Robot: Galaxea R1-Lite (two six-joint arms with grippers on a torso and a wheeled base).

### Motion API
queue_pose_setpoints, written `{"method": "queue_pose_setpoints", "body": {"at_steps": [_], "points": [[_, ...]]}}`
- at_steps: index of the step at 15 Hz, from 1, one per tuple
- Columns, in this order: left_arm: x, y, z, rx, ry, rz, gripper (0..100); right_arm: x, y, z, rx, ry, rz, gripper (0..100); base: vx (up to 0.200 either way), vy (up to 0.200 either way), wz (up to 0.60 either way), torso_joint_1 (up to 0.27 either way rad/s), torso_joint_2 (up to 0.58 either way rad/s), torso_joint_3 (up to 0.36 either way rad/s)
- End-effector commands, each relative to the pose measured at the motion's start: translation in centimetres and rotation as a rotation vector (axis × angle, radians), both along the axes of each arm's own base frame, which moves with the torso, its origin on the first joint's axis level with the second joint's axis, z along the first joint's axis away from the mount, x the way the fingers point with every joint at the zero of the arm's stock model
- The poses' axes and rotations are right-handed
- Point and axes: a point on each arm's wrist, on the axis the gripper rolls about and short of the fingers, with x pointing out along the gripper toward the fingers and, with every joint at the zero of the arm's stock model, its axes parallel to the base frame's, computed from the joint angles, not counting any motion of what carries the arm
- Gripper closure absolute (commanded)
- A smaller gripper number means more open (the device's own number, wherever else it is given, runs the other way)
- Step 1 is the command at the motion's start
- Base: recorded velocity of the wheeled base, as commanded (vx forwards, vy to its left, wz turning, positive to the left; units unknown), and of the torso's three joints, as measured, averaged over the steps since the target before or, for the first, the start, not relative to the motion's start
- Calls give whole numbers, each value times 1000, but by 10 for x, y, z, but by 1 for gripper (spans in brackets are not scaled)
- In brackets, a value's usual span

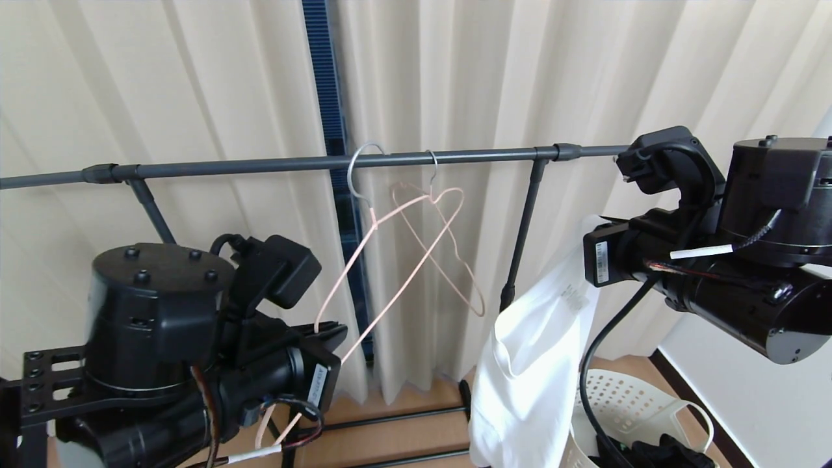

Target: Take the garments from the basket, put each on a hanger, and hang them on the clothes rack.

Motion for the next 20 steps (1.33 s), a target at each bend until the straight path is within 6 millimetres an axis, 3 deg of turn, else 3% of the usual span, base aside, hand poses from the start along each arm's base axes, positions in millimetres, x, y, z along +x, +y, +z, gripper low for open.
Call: {"method": "queue_pose_setpoints", "body": {"at_steps": [1, 9, 16, 20], "points": [[-15, 13, 2, -12, -12, -49, 100, 2, -3, 0, 0, -2, -12, 100, 0, 0, 0, 0, 0, 0], [-29, 21, -19, 10, 6, -263, 100, 3, -2, 0, -9, -3, -14, 100, 0, 0, 0, 0, 0, 0], [-41, 29, -24, 0, 21, -368, 100, 25, -8, -10, -18, 14, -72, 100, 0, 0, 0, 0, 0, 0], [-39, 20, -28, 5, 47, -415, 100, 26, -8, -10, -18, 14, -72, 100, 0, 0, 0, 0, 0, 0]]}}
